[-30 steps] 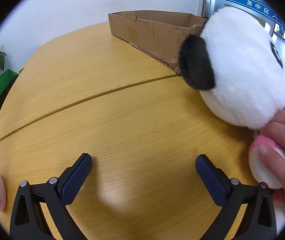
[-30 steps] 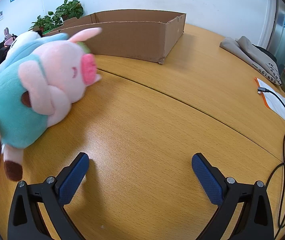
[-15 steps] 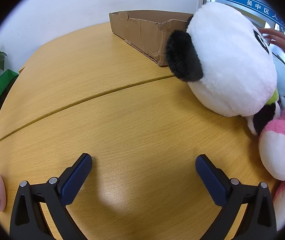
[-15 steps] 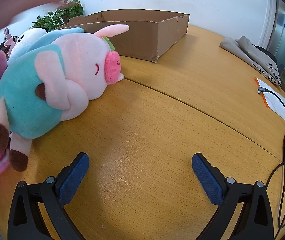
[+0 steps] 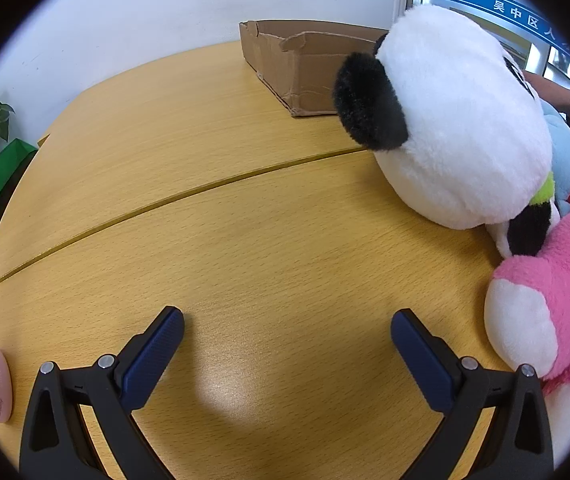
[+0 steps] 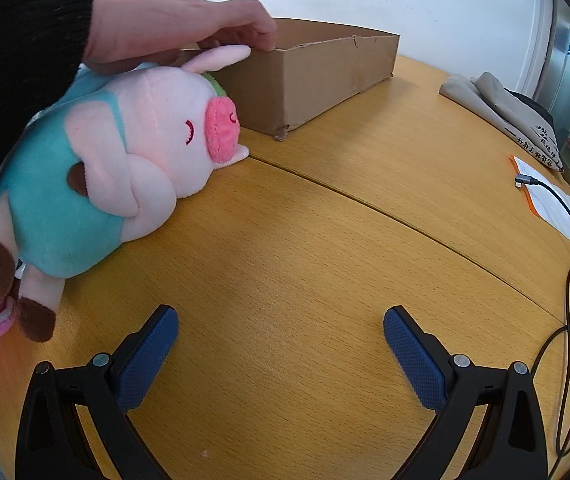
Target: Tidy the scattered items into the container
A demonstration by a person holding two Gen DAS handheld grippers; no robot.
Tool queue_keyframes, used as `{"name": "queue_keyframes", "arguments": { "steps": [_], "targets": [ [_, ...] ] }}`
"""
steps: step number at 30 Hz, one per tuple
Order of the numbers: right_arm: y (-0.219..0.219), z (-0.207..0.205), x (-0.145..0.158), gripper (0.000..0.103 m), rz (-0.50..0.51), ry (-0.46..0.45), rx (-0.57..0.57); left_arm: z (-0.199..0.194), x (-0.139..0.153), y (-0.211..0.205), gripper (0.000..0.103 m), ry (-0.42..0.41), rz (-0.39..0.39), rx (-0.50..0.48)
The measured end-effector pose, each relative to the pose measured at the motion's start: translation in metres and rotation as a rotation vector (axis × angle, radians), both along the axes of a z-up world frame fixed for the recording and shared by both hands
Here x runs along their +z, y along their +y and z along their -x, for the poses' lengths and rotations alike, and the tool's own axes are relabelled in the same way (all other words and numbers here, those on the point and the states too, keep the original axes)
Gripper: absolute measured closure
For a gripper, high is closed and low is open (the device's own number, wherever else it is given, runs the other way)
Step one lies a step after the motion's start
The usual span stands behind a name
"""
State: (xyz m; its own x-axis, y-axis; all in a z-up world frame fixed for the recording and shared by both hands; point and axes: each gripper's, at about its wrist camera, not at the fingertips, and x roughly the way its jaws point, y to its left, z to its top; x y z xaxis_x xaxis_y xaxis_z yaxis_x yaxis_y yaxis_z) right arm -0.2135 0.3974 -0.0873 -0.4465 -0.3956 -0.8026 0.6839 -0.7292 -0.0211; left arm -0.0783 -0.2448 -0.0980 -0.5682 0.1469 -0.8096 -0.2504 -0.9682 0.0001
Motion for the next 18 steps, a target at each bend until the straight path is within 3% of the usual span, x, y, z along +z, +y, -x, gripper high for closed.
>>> {"name": "queue_keyframes", "arguments": {
  "steps": [18],
  "targets": [
    [0.0002,-0.0001,0.0002,0.0,0.0,0.0,-0.003,-0.0011,0.0015,0.0018,0.0,0.0,0.0,0.003]
  ]
}}
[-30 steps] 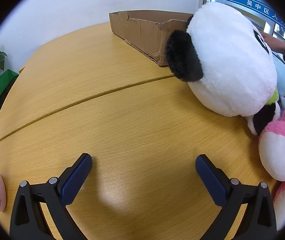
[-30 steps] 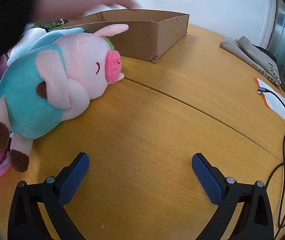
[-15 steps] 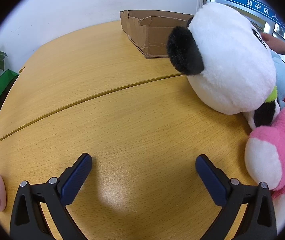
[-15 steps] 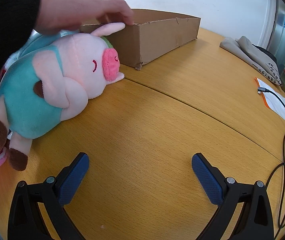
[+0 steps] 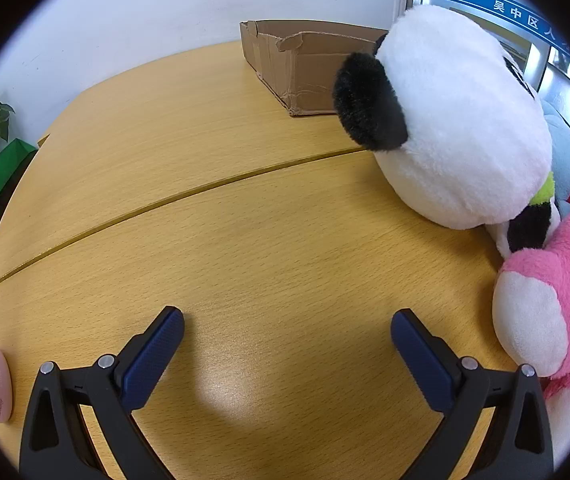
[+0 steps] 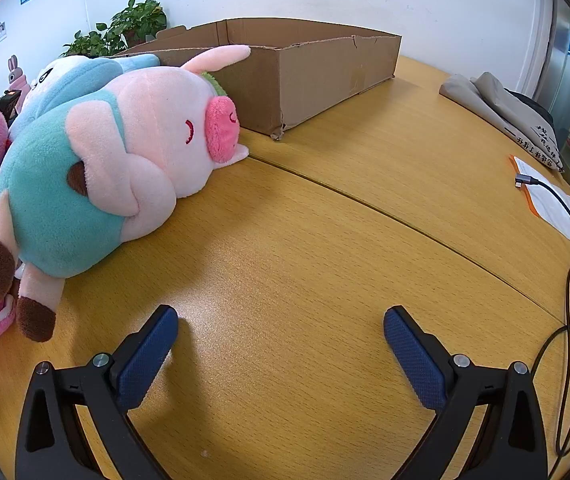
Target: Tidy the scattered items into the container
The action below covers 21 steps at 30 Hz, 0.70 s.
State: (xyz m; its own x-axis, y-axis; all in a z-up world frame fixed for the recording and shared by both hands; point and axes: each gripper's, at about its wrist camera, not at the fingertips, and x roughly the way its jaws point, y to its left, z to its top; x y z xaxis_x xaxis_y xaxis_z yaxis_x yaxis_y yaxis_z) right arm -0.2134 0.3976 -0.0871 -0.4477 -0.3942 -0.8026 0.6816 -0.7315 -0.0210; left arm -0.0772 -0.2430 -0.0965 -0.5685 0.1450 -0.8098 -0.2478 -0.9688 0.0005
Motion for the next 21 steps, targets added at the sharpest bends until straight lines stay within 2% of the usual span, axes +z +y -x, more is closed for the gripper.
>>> {"name": "queue_keyframes", "arguments": {
  "steps": [11,15,18,21],
  "targets": [
    [-0.003,0.005,0.0,0.0,0.0,0.0,-0.03,0.008,-0.007,-0.002,0.0,0.001,-0.001,0.099],
    [-0.006,0.007,0.001,0.0,-0.001,0.0,-0.059,0.001,-0.009,-0.002,0.0,0.008,-0.012,0.137],
    [-0.004,-0.002,0.002,0.0,-0.018,-0.004,-0.095,-0.027,0.007,-0.005,0.0,0.102,-0.072,0.209],
    [0.003,-0.046,0.023,0.0,-0.035,0.135,-0.12,-0.078,0.048,-0.009,0.001,0.276,-0.18,0.345]
  ]
}}
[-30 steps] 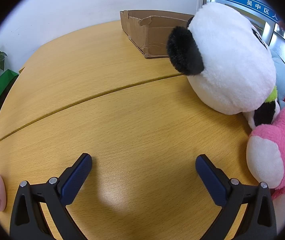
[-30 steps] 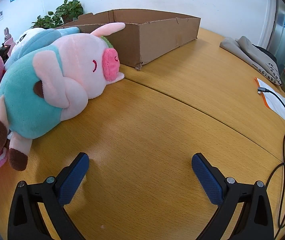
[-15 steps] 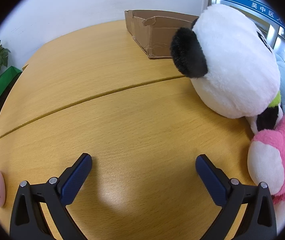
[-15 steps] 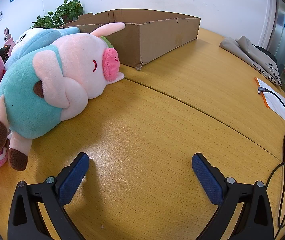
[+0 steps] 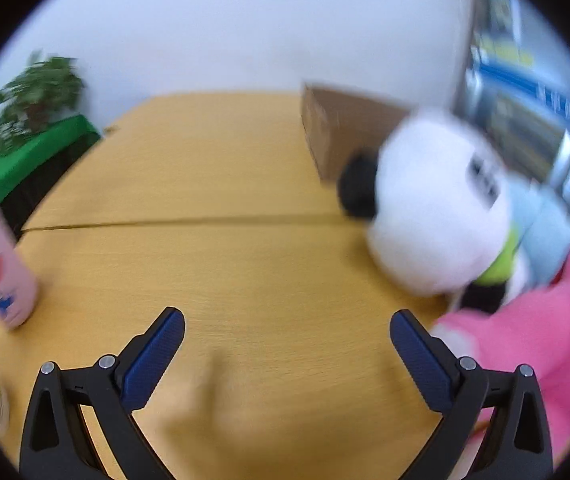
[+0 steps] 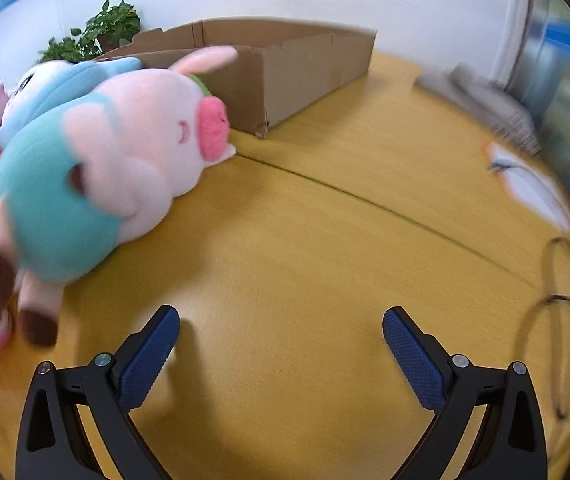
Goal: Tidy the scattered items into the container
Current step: 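Close both grippers on the large pink plush bear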
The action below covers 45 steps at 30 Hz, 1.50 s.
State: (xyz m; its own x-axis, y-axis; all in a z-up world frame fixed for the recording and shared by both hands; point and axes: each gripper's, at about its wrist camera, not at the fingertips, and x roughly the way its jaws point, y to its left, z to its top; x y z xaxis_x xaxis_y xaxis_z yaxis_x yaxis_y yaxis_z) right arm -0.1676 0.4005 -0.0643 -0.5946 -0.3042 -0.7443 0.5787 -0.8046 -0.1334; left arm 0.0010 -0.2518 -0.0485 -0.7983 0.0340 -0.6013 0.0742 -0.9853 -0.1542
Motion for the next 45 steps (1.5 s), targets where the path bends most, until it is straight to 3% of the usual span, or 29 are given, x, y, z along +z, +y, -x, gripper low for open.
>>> {"name": "queue_keyframes", "arguments": {
  "steps": [2,4,7,11,13,16,19,22,27,29,33,40,45],
  "targets": [
    [0.011,-0.035,0.023,0.0,0.048,0.059,-0.018,-0.034,0.029,0.011,0.001,0.088,-0.003,0.069],
    [0.022,-0.067,0.046,0.0,0.103,0.114,-0.06,-0.073,0.061,0.032,0.001,0.156,0.063,0.091],
    [0.035,-0.109,0.073,0.0,0.211,0.16,-0.223,-0.106,0.095,0.083,0.001,0.233,0.143,0.111],
    [0.04,-0.146,0.084,0.0,0.386,0.17,-0.399,-0.112,0.106,0.108,0.001,0.273,0.082,0.043],
    [0.03,-0.157,0.085,0.0,0.444,0.151,-0.393,-0.102,0.104,0.129,0.001,0.247,0.018,-0.004],
    [0.0,-0.176,0.09,0.0,0.434,0.167,-0.338,-0.09,0.096,0.157,0.001,0.159,-0.042,-0.101],
    [-0.029,-0.19,0.092,0.0,0.44,0.159,-0.271,-0.08,0.083,0.173,0.0,0.114,-0.054,-0.15],
    [-0.055,-0.199,0.089,0.0,0.495,0.095,-0.17,-0.067,0.078,0.179,0.001,0.077,-0.059,-0.172],
    [-0.104,-0.196,0.075,0.0,0.57,0.026,-0.124,-0.033,0.061,0.181,0.001,-0.043,-0.045,-0.239],
    [-0.127,-0.193,0.063,0.0,0.541,-0.001,-0.119,-0.022,0.048,0.177,0.0,-0.087,-0.045,-0.218],
    [-0.164,-0.183,0.034,0.0,0.35,0.017,-0.183,-0.013,0.023,0.165,0.0,-0.151,-0.202,-0.222],
    [-0.167,-0.173,0.026,0.0,0.354,0.006,-0.214,-0.024,0.015,0.167,0.003,-0.171,-0.242,-0.252],
    [-0.169,-0.173,0.029,0.0,0.337,-0.012,-0.214,-0.038,0.018,0.183,0.015,-0.152,-0.236,-0.265]
  ]
}}
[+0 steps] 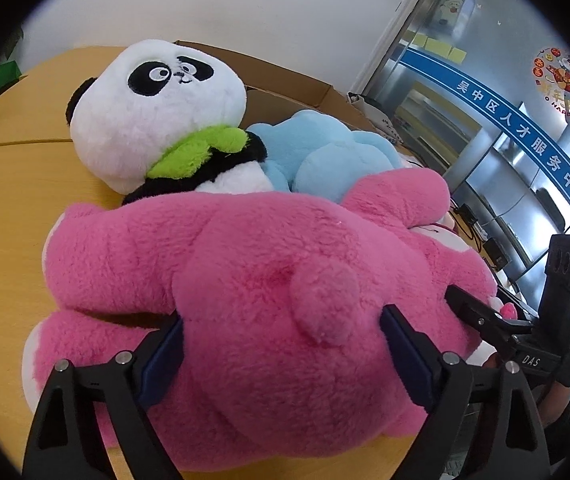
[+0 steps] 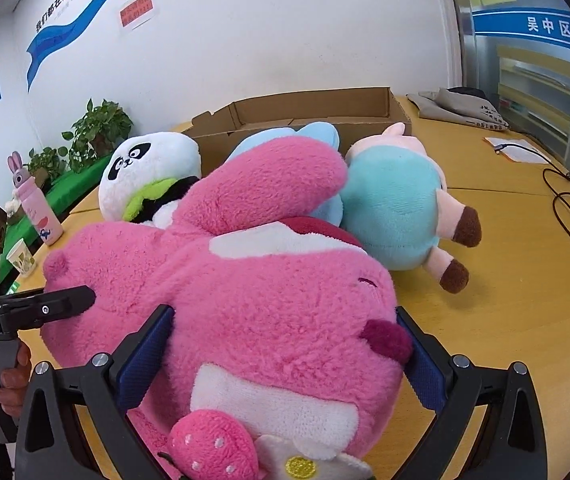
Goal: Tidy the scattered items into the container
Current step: 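Close both grippers on the large pink plush bear, then lift the pink bear with both grippers and carry it over the box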
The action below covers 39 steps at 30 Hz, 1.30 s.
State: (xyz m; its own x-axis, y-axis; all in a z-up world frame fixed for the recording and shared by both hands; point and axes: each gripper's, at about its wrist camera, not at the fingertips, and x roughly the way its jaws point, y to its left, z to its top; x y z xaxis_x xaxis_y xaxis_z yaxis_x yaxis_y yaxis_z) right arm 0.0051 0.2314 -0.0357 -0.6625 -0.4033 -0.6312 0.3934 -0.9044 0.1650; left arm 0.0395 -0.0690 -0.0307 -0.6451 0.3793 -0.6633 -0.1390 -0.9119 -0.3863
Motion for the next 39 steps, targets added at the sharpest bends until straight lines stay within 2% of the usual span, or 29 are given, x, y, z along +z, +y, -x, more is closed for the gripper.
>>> {"name": "queue_keyframes", "arguments": {
  "steps": [4,6,10,12,14,17,20,26,31,35,39],
  "targets": [
    [0.0,-0.004,0.002,0.0,0.005,0.002,-0.011,-0.01,0.005,0.003,0.021,0.016,0.025,0.006],
    [0.0,-0.007,0.004,0.004,0.009,0.002,-0.012,-0.014,0.008,0.004,0.027,0.024,0.03,0.008],
    [0.005,-0.017,0.011,0.015,0.02,0.018,-0.008,-0.022,0.018,0.007,0.047,0.027,0.051,0.008],
    [0.009,-0.023,0.017,0.025,0.026,0.035,-0.005,-0.028,0.024,0.008,0.057,0.029,0.054,0.015],
    [0.012,-0.029,0.022,0.029,0.03,0.053,-0.005,-0.033,0.029,0.009,0.067,0.03,0.044,0.02],
    [0.018,-0.038,0.035,0.032,0.043,0.087,-0.004,-0.042,0.041,0.015,0.07,0.037,0.047,0.025],
    [0.024,-0.047,0.052,0.033,0.066,0.134,0.001,-0.05,0.06,0.021,0.072,0.08,0.053,0.03],
    [0.033,-0.056,0.098,0.035,0.113,0.237,0.016,-0.06,0.121,0.033,0.072,0.226,0.106,0.038],
    [0.032,-0.047,0.172,0.036,0.142,0.383,0.026,-0.051,0.19,0.033,0.072,0.382,0.12,0.028],
    [0.028,-0.024,0.239,0.036,0.167,0.493,0.025,-0.026,0.256,0.032,0.072,0.523,0.161,0.004],
    [0.02,0.005,0.297,0.036,0.181,0.59,0.001,0.019,0.313,0.03,0.072,0.608,0.191,-0.017]
  ]
}}
